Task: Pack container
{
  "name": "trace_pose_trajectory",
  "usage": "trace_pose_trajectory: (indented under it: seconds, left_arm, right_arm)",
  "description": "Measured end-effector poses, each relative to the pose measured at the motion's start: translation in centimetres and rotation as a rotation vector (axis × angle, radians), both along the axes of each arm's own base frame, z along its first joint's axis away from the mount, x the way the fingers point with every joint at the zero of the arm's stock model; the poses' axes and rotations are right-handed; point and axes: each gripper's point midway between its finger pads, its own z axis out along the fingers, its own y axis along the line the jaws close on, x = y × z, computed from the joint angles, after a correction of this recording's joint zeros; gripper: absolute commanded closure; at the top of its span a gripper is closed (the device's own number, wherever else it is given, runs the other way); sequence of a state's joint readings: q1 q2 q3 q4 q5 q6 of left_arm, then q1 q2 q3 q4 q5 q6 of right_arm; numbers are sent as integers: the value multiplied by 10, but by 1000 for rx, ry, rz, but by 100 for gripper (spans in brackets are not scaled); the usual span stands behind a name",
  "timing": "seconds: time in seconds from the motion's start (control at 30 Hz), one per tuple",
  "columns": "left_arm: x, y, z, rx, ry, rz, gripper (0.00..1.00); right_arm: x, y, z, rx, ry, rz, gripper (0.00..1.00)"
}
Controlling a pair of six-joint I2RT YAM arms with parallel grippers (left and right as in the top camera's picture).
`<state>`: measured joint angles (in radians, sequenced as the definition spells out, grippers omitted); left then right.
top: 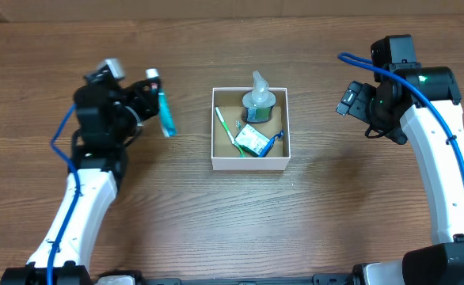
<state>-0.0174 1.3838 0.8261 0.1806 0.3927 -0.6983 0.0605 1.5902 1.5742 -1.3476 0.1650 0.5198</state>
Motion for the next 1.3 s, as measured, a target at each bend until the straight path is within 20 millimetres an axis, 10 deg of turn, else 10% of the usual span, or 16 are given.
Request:
trace_pose_trajectory:
  seconds: [0.37,0.43,0.53,0.73,0.97,1.13,1.3]
  left_arm:
    - [-33,-121,-4,30,12,-132,89]
    - [-36,-131,-5,44,7,-123,83]
    - [-33,-144,-16,60,4,-101,36]
    - [-18,-146,-7,40,-65,-72,33]
    - [-3,-121,4,36,-107,-24,28]
    - [5,-56,-6,94,-24,100,2]
    - [-1,30,-41,169,154,265,0]
  right_arm:
    - [0,0,0,0,-1,0,0]
    - [0,0,0,0,-1,0,0]
    - [0,0,0,0,0,0,0]
    - [0,0,0,0,0,0,0]
    - [0,0,0,0,0,0,0]
    - [0,0,0,0,0,0,0]
    - [0,0,0,0,-1,0,0]
